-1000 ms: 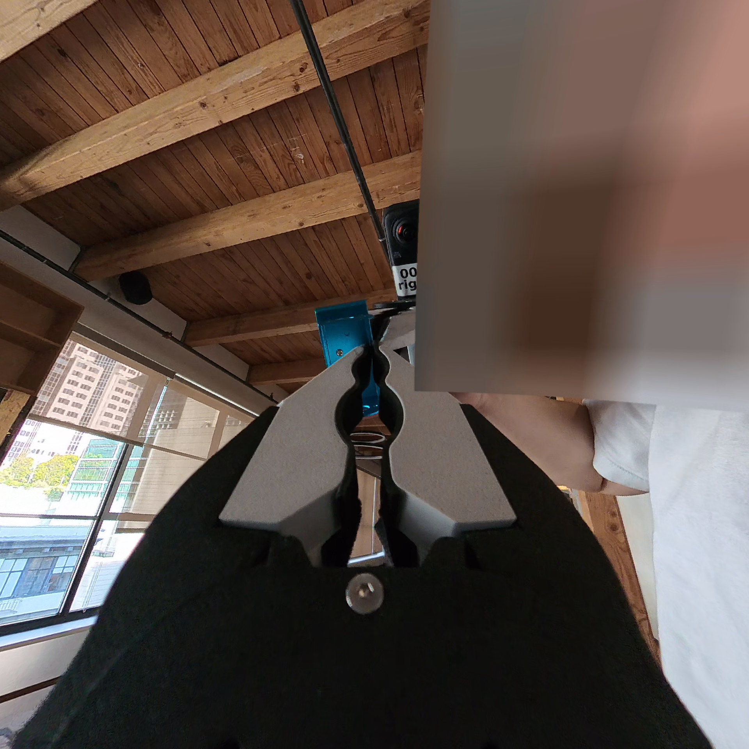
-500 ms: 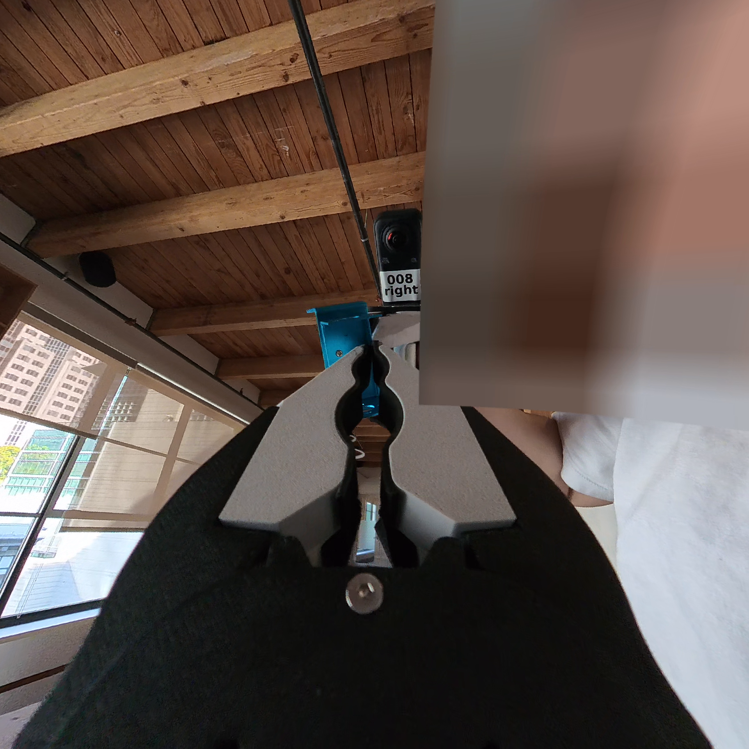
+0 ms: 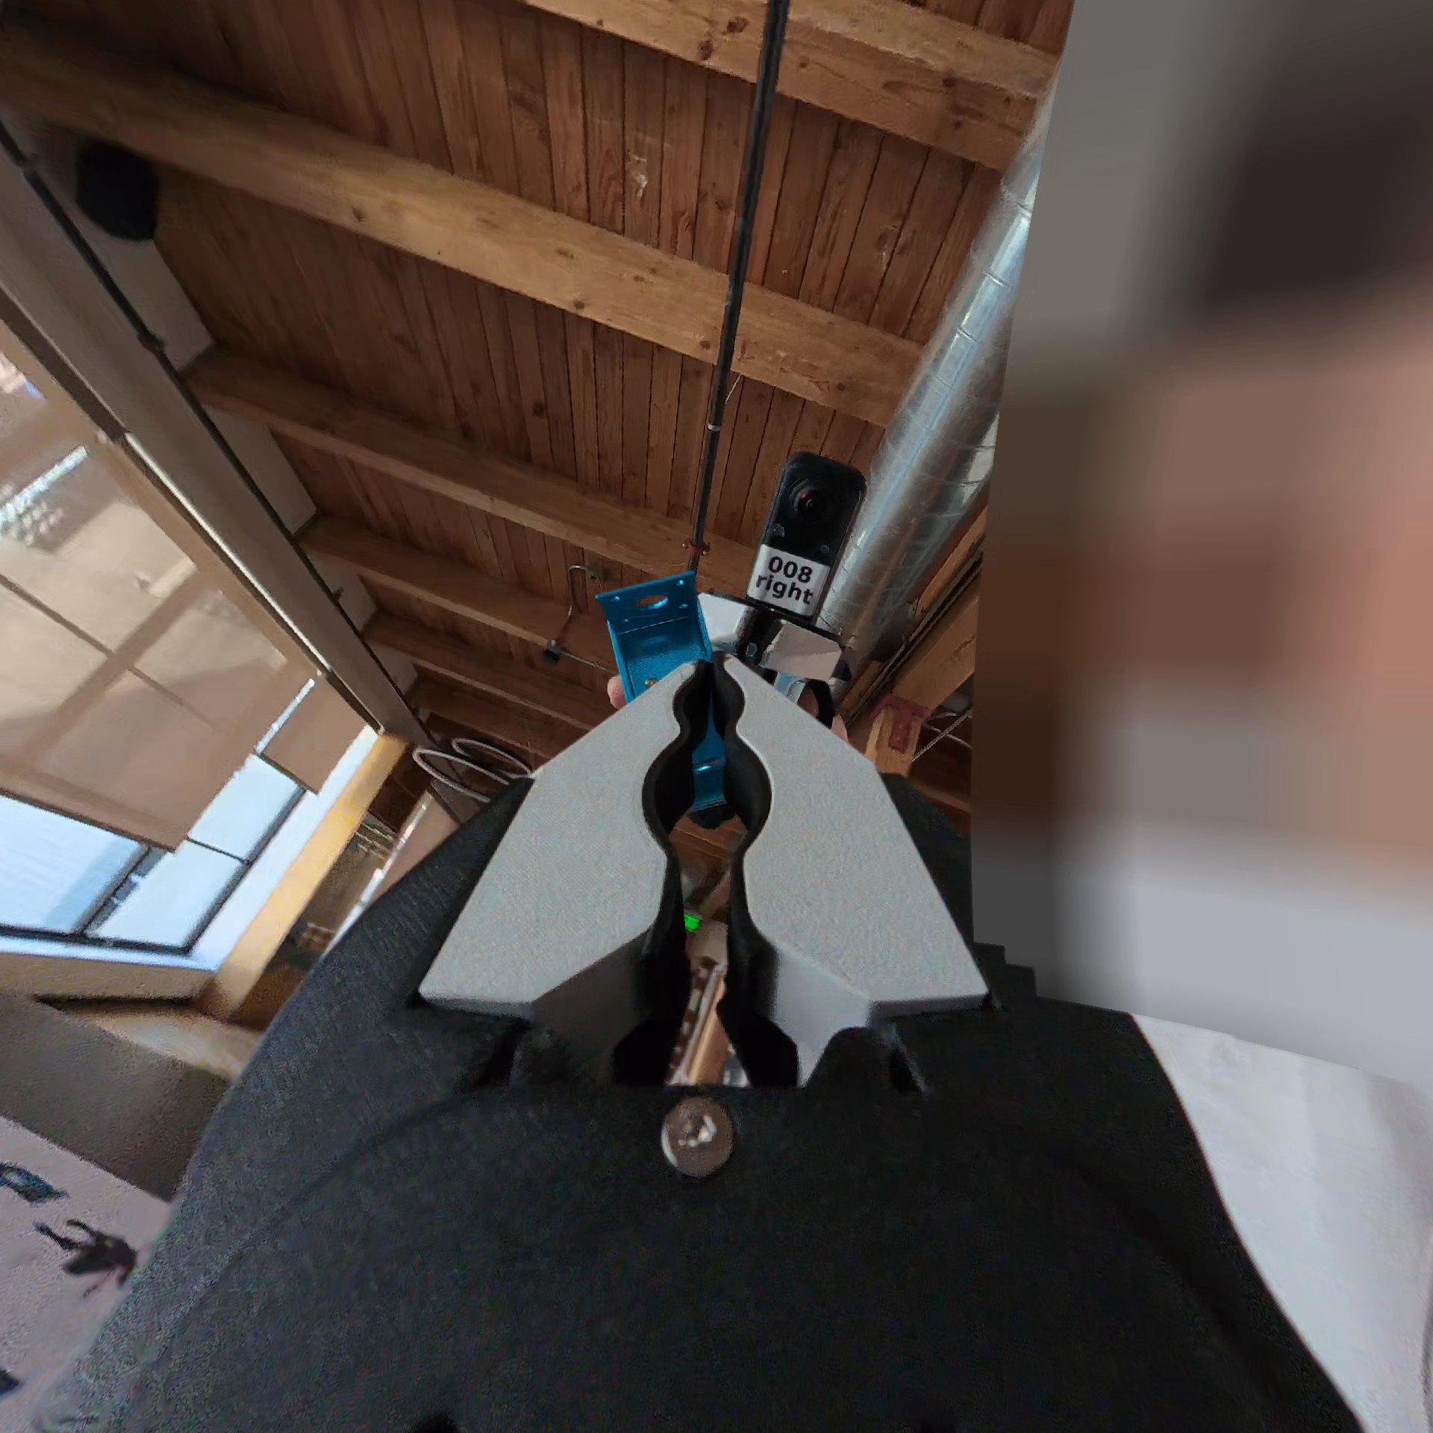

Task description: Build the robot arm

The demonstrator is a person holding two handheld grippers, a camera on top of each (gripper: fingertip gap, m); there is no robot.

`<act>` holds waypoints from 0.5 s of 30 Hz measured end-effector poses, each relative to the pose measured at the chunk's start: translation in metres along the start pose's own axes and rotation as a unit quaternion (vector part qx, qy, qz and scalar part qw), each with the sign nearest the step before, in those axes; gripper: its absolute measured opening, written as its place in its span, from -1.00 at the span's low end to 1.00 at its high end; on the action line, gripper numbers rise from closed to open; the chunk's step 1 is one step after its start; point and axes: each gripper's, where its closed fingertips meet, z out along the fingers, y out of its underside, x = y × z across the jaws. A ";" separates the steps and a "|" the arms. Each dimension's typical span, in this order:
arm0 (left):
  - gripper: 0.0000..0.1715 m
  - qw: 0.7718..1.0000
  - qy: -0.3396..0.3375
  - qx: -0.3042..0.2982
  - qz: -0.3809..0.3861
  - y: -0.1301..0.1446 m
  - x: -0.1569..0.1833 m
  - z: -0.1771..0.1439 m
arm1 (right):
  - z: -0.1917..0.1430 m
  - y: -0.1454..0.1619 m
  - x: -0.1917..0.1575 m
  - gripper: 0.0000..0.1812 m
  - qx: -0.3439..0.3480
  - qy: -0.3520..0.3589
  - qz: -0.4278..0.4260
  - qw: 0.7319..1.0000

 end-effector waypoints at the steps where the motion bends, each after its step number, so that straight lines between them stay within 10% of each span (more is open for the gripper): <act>1: -1.00 0.999 -0.010 -0.008 -0.030 0.006 -0.006 -0.002 | 0.001 0.008 0.003 -0.97 0.004 -0.002 0.004 1.000; 15: -1.00 0.959 -0.184 -0.017 -0.214 0.045 -0.048 -0.064 | 0.017 0.140 0.014 -0.97 0.081 -0.005 0.084 0.993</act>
